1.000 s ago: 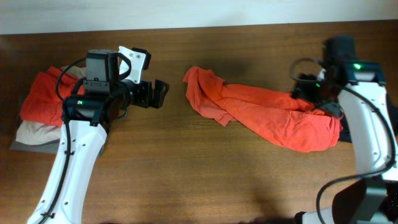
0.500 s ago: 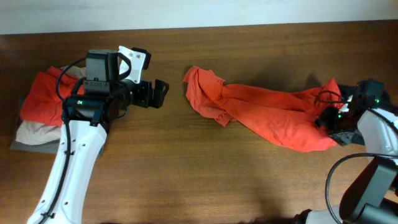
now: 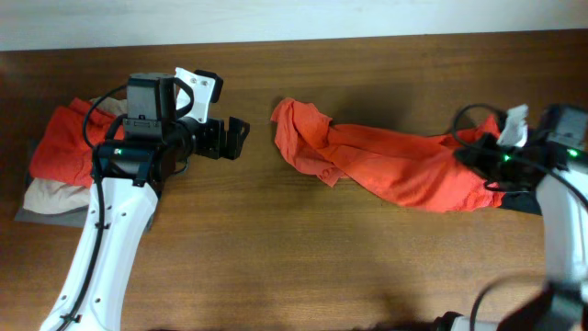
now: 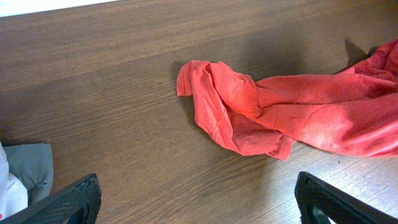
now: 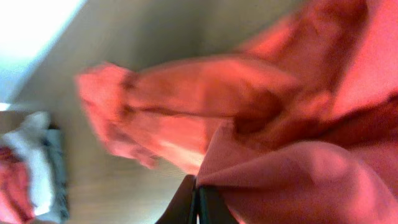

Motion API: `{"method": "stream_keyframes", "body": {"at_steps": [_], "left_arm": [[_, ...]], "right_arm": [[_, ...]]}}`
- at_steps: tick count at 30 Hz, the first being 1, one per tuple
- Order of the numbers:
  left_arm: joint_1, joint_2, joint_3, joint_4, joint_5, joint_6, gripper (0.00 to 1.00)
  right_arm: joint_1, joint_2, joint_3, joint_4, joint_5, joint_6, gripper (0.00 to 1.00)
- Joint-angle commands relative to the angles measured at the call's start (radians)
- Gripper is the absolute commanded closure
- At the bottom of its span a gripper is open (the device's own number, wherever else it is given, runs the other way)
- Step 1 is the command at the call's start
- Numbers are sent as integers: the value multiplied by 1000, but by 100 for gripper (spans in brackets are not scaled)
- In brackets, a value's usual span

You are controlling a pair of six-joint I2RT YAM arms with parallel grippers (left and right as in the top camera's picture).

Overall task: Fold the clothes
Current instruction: 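Grasp the t-shirt's left end with the left gripper and lift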

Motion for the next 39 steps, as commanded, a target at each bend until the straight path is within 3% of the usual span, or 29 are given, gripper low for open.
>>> {"method": "stream_keyframes", "body": {"at_steps": [1,9,16,23,28,31,39], "left_arm": [[-1,0,14,6,-3,-2,1],[-1,0,14,11,-3,-2,1],[-1,0,14,19,-4,-2,1],[-1,2,14,29,-3,-2,1],[-20,62,14,29,18,0,1],[-61,171,14,38,149,64,1],[-163,407,14,113,305,259,1]], "right_arm": [[11,-184,80,-16,-131,-2,96],[89,-487,178,-17,-64,171,96],[154,-594,269,-10,-78,211,96],[163,-559,311,-4,90,210,96],[164,-426,311,-8,85,167,96],[164,-353,312,-58,85,148,96],[163,-295,312,-151,90,112,96]]}}
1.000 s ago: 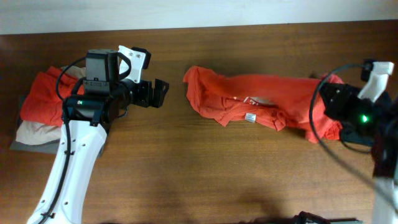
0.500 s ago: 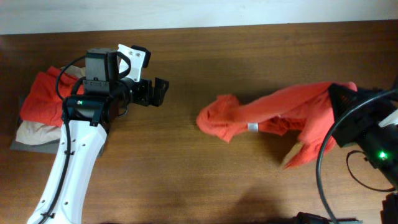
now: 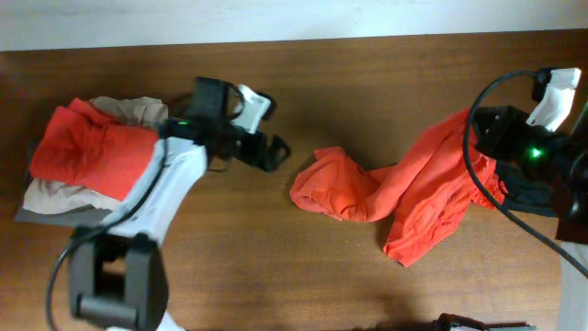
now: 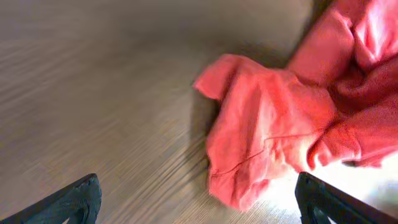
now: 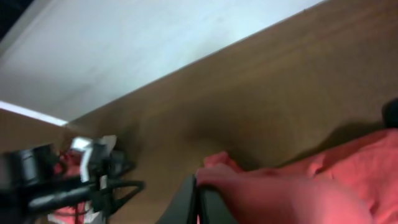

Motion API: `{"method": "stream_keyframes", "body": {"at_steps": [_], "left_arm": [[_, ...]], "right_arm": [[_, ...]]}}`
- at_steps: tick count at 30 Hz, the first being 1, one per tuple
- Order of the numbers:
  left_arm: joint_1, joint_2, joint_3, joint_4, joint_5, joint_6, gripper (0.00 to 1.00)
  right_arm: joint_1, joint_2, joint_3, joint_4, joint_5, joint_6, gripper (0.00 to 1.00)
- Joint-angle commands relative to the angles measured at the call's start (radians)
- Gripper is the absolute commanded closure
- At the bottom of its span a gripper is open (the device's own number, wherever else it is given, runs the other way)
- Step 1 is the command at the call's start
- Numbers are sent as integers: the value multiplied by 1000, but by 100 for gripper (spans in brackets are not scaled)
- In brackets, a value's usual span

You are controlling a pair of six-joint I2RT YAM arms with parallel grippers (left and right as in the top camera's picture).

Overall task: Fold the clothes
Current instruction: 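Grasp the t-shirt's left end with the left gripper and lift, then stretch the t-shirt between both grippers and lay it flat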

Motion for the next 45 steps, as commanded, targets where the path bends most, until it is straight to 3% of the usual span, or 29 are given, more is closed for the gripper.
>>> {"method": "stream_keyframes", "body": {"at_steps": [1,13,18,20,22,24,31,37,45], "left_arm": [[-67,107,10,50,121,161,1],[-244,277,10,246,-11,206,2],[-286,292,10,274,-27,206,38],[-296,293,10,274,-27,205,56],[-298,293,11,274,-27,204,89],[-294,288,27,265,-29,167,100],[-223,176,241,4,-45,125,100],[-182,15,472,-312,-214,126,100],[-182,-262,531,-380,-414,79,100]], "right_arm": [[7,-10,8,-23,8,-33,96],[7,-10,8,-76,8,-36,96],[7,-10,8,-94,8,-36,96],[7,-10,8,-93,8,-36,96],[7,-10,8,-93,8,-36,96],[7,-10,8,-94,10,-36,96],[7,-34,9,-95,148,-37,96],[7,-136,12,-117,247,-36,96],[7,-267,47,-171,271,-35,96]]}}
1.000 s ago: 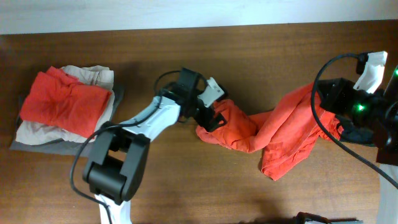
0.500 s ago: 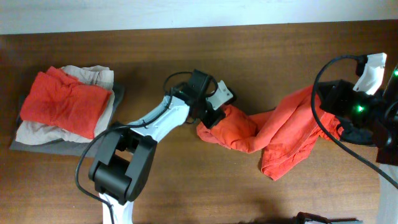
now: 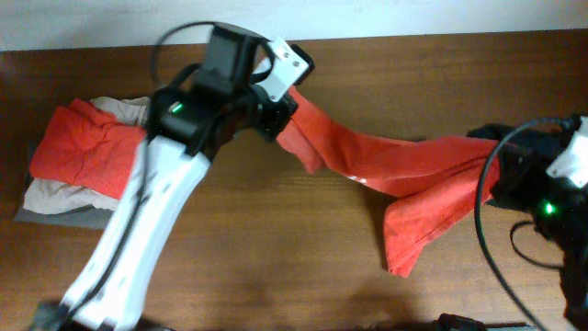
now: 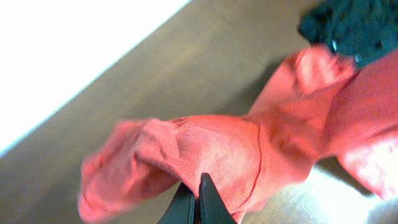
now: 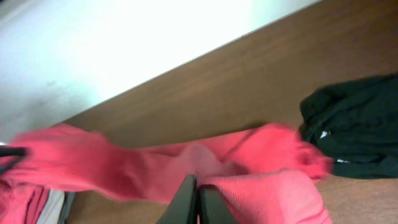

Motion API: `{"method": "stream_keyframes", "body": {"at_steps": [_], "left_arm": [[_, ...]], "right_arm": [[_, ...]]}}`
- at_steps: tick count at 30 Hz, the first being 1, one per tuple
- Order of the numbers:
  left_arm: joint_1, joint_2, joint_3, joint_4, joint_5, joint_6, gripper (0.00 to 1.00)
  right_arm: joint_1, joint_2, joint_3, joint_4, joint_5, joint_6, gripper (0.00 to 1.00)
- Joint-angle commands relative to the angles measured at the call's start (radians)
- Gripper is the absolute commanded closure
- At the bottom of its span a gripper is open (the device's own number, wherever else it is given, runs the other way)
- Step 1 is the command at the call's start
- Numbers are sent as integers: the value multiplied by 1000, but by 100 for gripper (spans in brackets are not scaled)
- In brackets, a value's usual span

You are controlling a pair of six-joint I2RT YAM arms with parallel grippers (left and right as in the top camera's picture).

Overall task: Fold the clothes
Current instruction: 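Stretch the t-shirt between both grippers and lay it flat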

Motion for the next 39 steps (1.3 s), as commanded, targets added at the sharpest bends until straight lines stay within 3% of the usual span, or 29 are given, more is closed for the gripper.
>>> {"method": "stream_keyframes", "body": {"at_steps": [1,6,13,19,24,36,38,39], "left_arm": [[1,-127,13,-8,-123,-37,100],[1,-343,14,-26,-187,-48,100],[1,-516,50,-25,-235,-50,100],[1,-507,97,-1,-340,-50,100],[1,-402,98,97,-528,-26,100],[117,147,98,190,-417,-41,96],[124,238,98,237,-417,-47,94],[126,296,98,278,-417,-46,92]], "right_arm": [[6,-39,43,-18,31,-13,96],[6,-56,156,-117,99,-13,96],[6,-56,333,-236,153,-9,96],[6,-39,364,-245,154,-5,96],[6,60,364,-241,171,-5,96],[6,546,364,-189,160,-32,95],[6,641,364,-148,138,-61,91],[6,710,364,-111,128,-63,79]]}}
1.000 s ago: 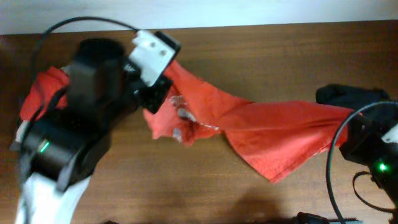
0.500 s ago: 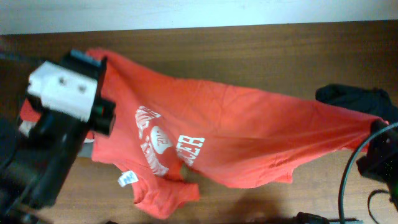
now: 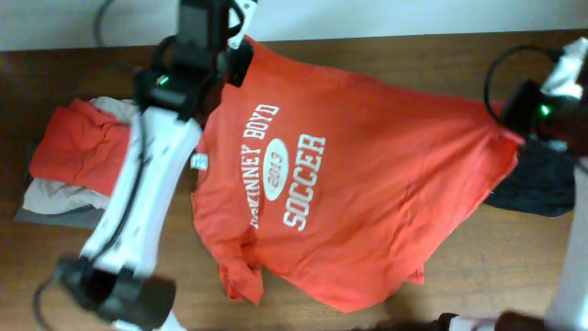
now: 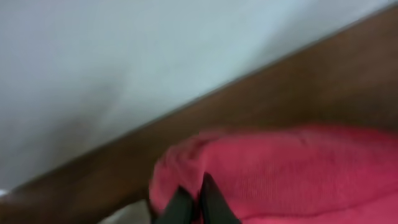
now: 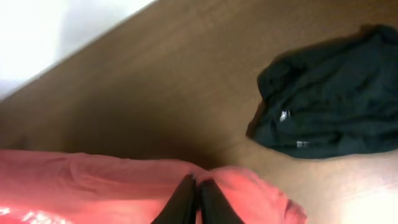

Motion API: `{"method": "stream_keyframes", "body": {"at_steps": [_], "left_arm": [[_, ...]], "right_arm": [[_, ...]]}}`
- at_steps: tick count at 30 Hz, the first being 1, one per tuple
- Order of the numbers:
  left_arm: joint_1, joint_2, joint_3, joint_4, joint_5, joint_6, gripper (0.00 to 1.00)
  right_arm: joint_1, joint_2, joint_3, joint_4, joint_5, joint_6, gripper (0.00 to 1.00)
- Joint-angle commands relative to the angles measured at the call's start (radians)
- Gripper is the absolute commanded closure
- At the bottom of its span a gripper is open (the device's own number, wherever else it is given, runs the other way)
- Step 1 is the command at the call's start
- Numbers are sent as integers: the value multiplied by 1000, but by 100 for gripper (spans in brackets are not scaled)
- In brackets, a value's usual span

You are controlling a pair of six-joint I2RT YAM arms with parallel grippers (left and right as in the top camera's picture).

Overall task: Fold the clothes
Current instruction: 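Stretch the t-shirt between both grippers and lay it flat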

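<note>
An orange-red T-shirt with white "Kinney Boyd 2013 Soccer" print hangs spread wide between both arms over the table's middle, print up. My left gripper is shut on its upper left corner by the far table edge; the pinched cloth fills the left wrist view around the fingertips. My right gripper is shut on the upper right corner, and its fingers bite into a fold of the shirt. The lower hem sags near the front edge.
A pile of folded clothes, red on beige on grey, lies at the left. A dark garment lies bunched at the right edge, also the dark garment seen below the right wrist. The white wall runs behind the table.
The shirt was a twisted rope stretched between the two shut grippers; now it hangs opened out flat with the print showing. The left gripper has moved up toward the far edge, the right one higher too.
At first the shirt lay crumpled on the table, my right gripper shut on its right end, the left open beside the pile. Then the left gripper was near the bunched left end. Then both held it stretched. Now it is spread open between them.
</note>
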Motion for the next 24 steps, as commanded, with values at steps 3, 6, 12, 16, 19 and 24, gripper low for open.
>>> {"method": "stream_keyframes", "body": {"at_steps": [3,6,12,16,19,24], "left_arm": [[14,196,0,154,14,-2,70],[20,229,0,193,-38,6,27],[22,162,51,37,-79,-10,13],[22,60,65,-146,99,-14,13],[23,48,63,-202,175,-9,27],[23,121,32,-202,279,57,82]], "right_arm": [[6,245,4,142,-47,-64,61],[5,298,4,175,-64,-68,52],[7,246,4,103,-68,-105,45],[20,168,4,-18,-60,-104,44],[33,164,-1,-89,-60,-91,56],[72,207,-129,-44,-58,-60,96]]}}
